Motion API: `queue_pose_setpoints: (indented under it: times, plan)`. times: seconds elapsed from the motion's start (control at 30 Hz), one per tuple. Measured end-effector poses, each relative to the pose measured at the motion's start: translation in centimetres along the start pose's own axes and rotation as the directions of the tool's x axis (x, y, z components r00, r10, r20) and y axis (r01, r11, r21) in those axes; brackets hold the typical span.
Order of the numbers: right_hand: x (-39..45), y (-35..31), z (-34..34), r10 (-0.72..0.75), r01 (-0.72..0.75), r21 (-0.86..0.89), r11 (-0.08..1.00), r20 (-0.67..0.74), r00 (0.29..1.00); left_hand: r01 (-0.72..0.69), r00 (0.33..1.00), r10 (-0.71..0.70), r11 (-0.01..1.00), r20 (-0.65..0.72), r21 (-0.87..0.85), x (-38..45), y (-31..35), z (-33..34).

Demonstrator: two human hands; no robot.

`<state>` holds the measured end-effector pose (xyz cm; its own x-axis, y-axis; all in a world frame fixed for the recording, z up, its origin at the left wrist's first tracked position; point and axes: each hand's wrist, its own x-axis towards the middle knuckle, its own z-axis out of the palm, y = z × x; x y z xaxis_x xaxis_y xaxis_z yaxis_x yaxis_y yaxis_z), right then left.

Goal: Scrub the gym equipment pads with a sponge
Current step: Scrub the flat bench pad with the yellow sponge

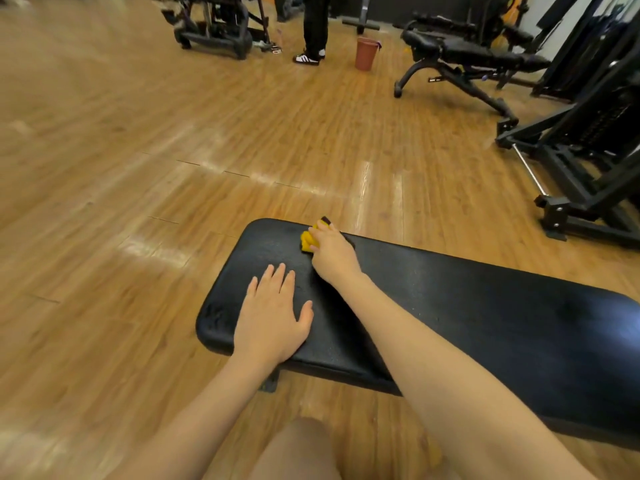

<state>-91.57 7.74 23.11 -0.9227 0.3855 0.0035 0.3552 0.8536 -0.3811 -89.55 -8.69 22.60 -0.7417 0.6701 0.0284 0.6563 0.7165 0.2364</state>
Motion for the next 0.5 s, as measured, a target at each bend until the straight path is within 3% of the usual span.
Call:
queue_pose_setpoints:
  times: [0.07,0.13,0.23,0.3,0.37,0.5]
  plan:
    - [-0.7,0.2,-0.8,-0.059,0.053,0.104,0.993,0.052,0.997,0.045,0.999,-0.045,0.999,-0.005,0.008,-0.1,0.0,-0.3]
    - [-1.6,2.0,-2.6,-0.040,0.040,0.224,0.974,-0.006,0.999,0.105,0.994,-0.105,0.994,-0.004,0.023,-0.4,0.0,-0.4]
    - [-2.7,6.4,-5.5,0.169,-0.145,0.168,0.975,-0.142,0.975,0.130,0.992,-0.130,0.991,0.006,0.025,-0.5,0.1,-0.3]
    - [-3.0,7.9,-6.0,0.276,-0.266,0.110,0.958,-0.087,0.957,0.126,0.992,-0.126,0.992,0.010,0.023,-0.4,0.1,-0.2]
    - [-2.7,7.2,-4.6,0.231,-0.230,0.026,0.973,-0.050,0.972,0.138,0.990,-0.138,0.990,0.006,0.025,-0.5,0.0,-0.3]
    - [-0.1,2.5,-1.8,0.010,-0.011,-0.026,1.000,-0.048,0.999,0.187,0.982,-0.187,0.982,0.003,0.038,-0.6,0.3,-0.4]
